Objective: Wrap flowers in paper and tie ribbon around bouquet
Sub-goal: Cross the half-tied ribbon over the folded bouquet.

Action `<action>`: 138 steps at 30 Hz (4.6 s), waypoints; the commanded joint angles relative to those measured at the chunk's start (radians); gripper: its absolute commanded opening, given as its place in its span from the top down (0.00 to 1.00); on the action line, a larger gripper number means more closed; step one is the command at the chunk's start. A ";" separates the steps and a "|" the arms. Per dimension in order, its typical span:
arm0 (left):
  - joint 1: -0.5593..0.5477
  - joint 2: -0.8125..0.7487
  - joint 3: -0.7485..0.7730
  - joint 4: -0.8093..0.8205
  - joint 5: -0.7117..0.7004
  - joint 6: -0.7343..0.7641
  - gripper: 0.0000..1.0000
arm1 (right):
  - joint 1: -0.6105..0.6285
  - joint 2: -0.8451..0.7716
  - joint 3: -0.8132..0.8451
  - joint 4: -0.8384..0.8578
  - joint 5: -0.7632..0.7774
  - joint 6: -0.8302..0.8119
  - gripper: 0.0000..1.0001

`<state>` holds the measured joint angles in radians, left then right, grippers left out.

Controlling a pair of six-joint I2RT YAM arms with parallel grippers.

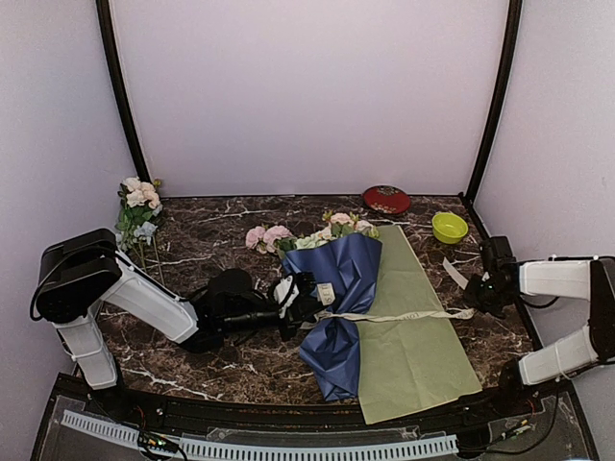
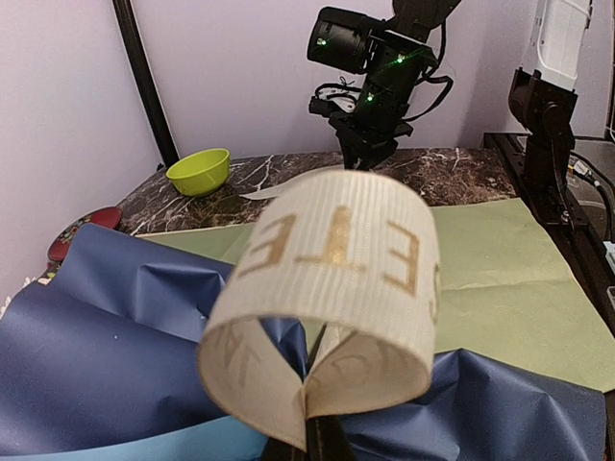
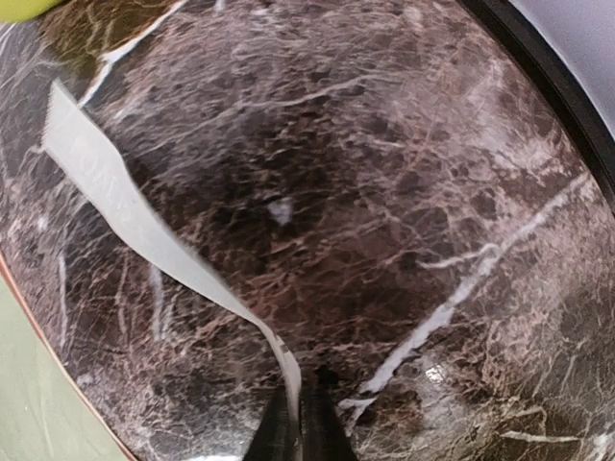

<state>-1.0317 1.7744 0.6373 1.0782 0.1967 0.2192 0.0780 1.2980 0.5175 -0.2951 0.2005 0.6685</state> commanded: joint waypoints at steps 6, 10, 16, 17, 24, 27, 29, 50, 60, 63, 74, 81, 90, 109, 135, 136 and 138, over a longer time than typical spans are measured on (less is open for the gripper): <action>-0.008 -0.051 0.005 -0.024 0.004 0.034 1.00 | 0.030 -0.293 0.158 0.080 -0.254 -0.214 1.00; -0.014 -0.055 0.006 -0.045 -0.006 0.058 1.00 | 0.268 -0.322 0.332 0.087 -0.281 -0.282 1.00; -0.038 -0.053 0.018 -0.077 -0.013 0.093 1.00 | 0.712 -0.088 0.649 0.107 -0.211 -0.306 1.00; -0.043 -0.053 0.020 -0.085 -0.018 0.102 1.00 | 0.763 0.000 0.728 0.074 -0.187 -0.312 1.00; -0.071 -0.055 0.023 -0.121 -0.050 0.126 1.00 | 1.026 0.461 1.223 -0.115 -0.258 -0.357 1.00; -0.074 -0.058 0.017 -0.115 -0.043 0.125 1.00 | 1.060 0.568 1.347 -0.158 -0.300 -0.361 1.00; -0.075 -0.057 0.015 -0.112 -0.046 0.124 1.00 | 1.069 0.607 1.371 -0.165 -0.332 -0.359 0.94; -0.077 -0.071 -0.024 -0.029 -0.027 0.064 1.00 | 0.954 0.271 1.076 -0.044 -0.408 -0.474 0.00; -0.073 -0.071 -0.027 -0.023 0.006 0.042 1.00 | 0.781 -0.085 0.429 0.169 -1.075 -0.689 0.03; -0.073 -0.072 -0.028 -0.030 0.002 0.043 1.00 | 0.781 -0.038 0.414 0.104 -0.973 -0.727 0.04; -0.074 -0.079 -0.024 -0.053 -0.002 0.041 1.00 | 0.796 0.122 0.431 0.132 -0.991 -0.717 0.09; -0.074 -0.079 -0.021 -0.061 0.005 0.043 1.00 | 0.799 0.142 0.434 0.162 -1.027 -0.699 0.50; -0.069 -0.096 -0.034 -0.054 0.009 0.027 1.00 | 0.795 0.121 0.449 0.110 -1.005 -0.725 1.00; 0.178 -0.510 0.084 -1.360 -0.464 -0.749 0.22 | 0.771 0.114 0.471 0.137 -0.871 -0.665 1.00; 0.305 -0.442 -0.117 -0.997 -0.203 -0.581 1.00 | 0.771 0.134 0.491 0.123 -0.822 -0.612 1.00; 0.293 -0.481 -0.120 -0.980 -0.184 -0.554 1.00 | 0.770 0.139 0.495 0.126 -0.802 -0.600 1.00; 0.241 -0.563 -0.106 -0.964 -0.170 -0.478 1.00 | 0.763 0.152 0.510 0.135 -0.756 -0.574 1.00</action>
<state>-0.7330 1.3643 0.5255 0.0090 -0.0822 -0.4026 0.8539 1.4269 0.9821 -0.1871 -0.6365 0.0433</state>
